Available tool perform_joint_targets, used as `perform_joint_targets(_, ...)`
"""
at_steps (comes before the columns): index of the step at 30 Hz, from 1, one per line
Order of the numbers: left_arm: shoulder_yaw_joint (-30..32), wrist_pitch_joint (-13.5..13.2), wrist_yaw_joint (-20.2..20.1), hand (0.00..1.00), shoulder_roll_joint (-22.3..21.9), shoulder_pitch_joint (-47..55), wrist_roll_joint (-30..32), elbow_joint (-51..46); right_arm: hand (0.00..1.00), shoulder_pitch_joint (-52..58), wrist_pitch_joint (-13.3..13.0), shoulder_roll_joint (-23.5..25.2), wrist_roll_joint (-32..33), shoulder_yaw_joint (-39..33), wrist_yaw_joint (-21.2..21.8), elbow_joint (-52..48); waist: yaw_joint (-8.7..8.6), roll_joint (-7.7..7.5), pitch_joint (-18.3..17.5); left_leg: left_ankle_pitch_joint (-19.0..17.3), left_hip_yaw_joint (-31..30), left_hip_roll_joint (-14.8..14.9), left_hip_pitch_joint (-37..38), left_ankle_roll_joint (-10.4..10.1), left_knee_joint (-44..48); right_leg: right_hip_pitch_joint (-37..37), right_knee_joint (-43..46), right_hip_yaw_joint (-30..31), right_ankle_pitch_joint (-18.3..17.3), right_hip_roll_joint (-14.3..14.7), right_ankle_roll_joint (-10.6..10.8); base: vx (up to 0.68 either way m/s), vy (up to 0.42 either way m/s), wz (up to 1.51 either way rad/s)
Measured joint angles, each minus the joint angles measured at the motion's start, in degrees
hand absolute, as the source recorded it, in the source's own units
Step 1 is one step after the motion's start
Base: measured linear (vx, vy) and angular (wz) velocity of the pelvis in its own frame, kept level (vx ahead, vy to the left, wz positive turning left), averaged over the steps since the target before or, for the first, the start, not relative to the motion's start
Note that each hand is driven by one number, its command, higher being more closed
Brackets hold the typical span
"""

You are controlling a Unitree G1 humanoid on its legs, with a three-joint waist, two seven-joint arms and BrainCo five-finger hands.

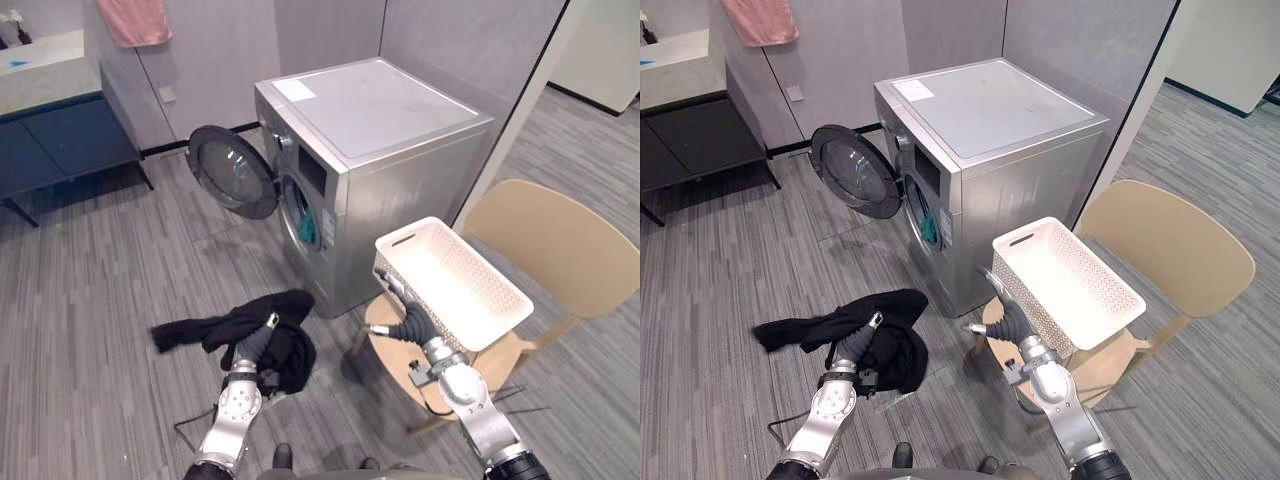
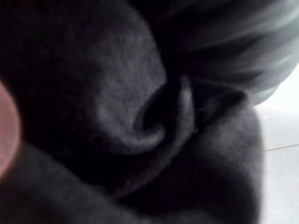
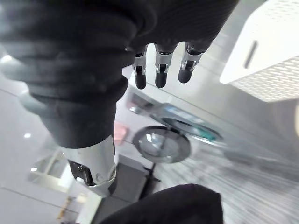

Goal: Pick up the laundry basket with both hands and put the clothes into the washing machine.

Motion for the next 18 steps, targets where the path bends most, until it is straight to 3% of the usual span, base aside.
perform_joint_targets(3,2.8,0.17,-1.18,1.0,-0.29,1.3,-3.16,6.17,0.0,0.01,1.15,1.96,0.1,-0.23,0.92,10.37,-1.22,0.02,0.03,0.0,-0.88,-0.02,-0.49,0.01,0.03,0.74,-1.48,-1.04,0.43,0.23,0.21,0.01,-0.02,0.14)
perform_joint_targets(7,5.65,0.55,-2.39,1.0,-0.4,1.73,-6.86,12.81,0.0,-0.4,2.54,3.7,-0.14,-1.52,1.11,21.51,-1.06,0.22,0.96,-0.01,-2.31,-0.46,-1.9,0.04,0.69,1.01,-1.85,-2.85,0.45,-0.2,0.35,0.01,-0.011,0.28)
perform_joint_targets(10,6.87,0.99,-2.76,1.0,-1.61,1.09,-8.71,14.94,0.0,-1.4,3.0,5.18,-1.34,-5.03,-0.44,29.16,-1.34,0.67,3.78,-0.21,-3.14,-2.52,-7.19,2.73,5.76,0.73,-1.27,-8.41,-0.19,-2.52,0.85,-0.04,0.057,0.92)
perform_joint_targets(11,6.88,1.16,-3.23,1.0,-2.32,0.9,-9.31,15.63,0.0,-1.42,3.89,5.4,-1.82,-6.49,-1.19,31.82,-1.21,0.87,4.17,-0.81,0.94,-3.11,-8.76,6.44,6.87,0.8,-1.09,-10.99,-0.71,-3.86,0.92,-0.03,0.094,1.03)
perform_joint_targets(12,6.88,1.17,-3.45,1.0,-2.63,0.79,-9.33,16.27,0.0,-1.4,4.16,5.44,-1.88,-7.2,-1.56,33.14,-1.17,0.99,4.32,-1.75,3.82,-2.95,-9.31,8.38,7.48,0.94,-1.06,-12.25,-0.78,-4.39,1.01,0.0,0.103,1.21)
perform_joint_targets(13,6.88,1.43,-3.58,1.0,-2.96,0.96,-9.39,17.46,0.0,-1.34,4.89,5.68,-1.85,-8.55,-2.32,34.84,-1.16,1.04,4.8,-3.09,12.97,-1.45,-9.8,10.5,8.65,1.55,-1.06,-15.09,-0.61,-5.75,1.29,0.08,0.072,1.21)
perform_joint_targets(15,6.86,1.88,-3.63,1.0,-3.54,0.96,-9.39,18.75,0.0,-1.48,5.05,5.68,-1.76,-9.73,-3.09,36.03,-1.46,1.32,5.33,-3.47,22.6,0.49,-9.47,10.46,9.16,2.27,-0.48,-18.3,-0.7,-7.26,2.33,0.13,0.073,1.09)
perform_joint_targets(16,6.88,2.22,-3.67,1.0,-3.93,0.98,-9.38,19.13,0.0,-2.13,5.19,5.44,-1.66,-10.69,-3.32,36.88,-1.34,2.29,5.74,-0.77,26.23,1.23,-8.74,7.21,8.88,2.74,1.07,-19.62,-1.31,-8.2,3.39,0.15,0.074,0.73)
perform_joint_targets(18,7.7,2.29,-3.68,1.0,-3.53,1.42,-9.38,19.68,0.0,-3.59,5.84,6.09,-1.6,-11.14,-4.16,37.95,-1.0,1.17,6.49,-1.25,24.58,0.13,-8.75,6.89,9.23,3.89,1.0,-20.69,-0.95,-9.38,4.57,0.15,0.073,0.58)
